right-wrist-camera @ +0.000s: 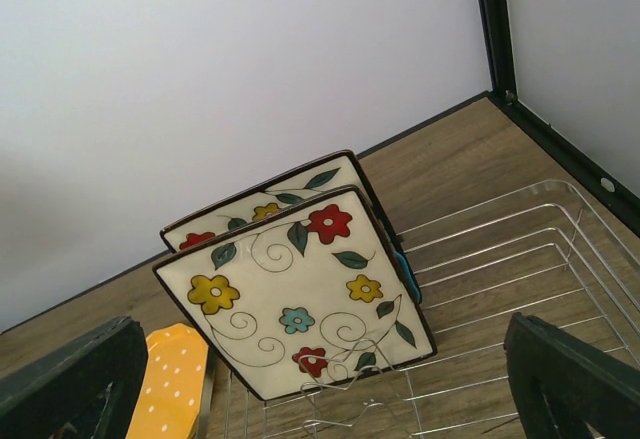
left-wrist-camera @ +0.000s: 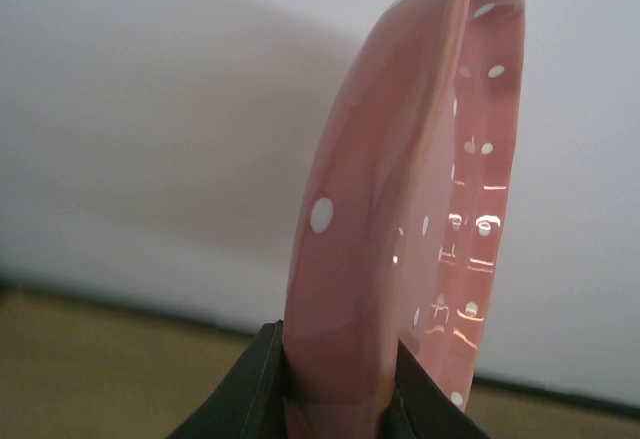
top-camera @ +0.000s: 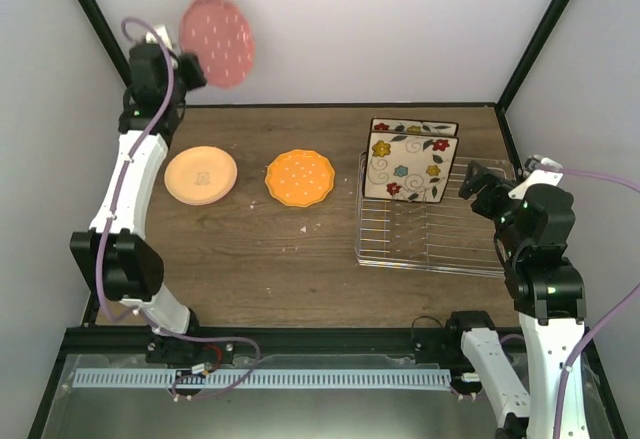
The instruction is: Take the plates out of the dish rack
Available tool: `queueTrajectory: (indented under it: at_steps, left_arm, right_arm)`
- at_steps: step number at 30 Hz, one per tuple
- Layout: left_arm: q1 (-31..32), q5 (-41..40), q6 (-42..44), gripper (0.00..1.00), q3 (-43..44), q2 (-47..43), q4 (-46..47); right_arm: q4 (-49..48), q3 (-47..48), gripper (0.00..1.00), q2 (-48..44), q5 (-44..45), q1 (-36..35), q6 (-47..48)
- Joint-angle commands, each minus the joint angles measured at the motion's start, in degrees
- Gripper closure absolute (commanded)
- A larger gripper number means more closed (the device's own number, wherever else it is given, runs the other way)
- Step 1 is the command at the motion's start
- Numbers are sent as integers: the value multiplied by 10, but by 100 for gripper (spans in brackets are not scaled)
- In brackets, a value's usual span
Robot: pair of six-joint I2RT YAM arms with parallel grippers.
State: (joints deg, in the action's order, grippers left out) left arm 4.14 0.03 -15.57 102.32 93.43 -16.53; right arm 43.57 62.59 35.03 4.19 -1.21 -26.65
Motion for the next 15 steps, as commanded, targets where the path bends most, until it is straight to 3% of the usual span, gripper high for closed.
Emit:
queueTrajectory:
  at_steps: [1,6,15]
  left_arm:
    - [-33,199,-198,96,-149,16,34]
    - [-18,261,-241,96,-248,28,93]
    - [36,291,-282,96,-304,70,87]
  right_arm:
    - [-9,6,0,-3,-9,3,-4]
    - [11,18,0,-10,1,3,-4]
    - [28,33,0,-15,12,3,-7]
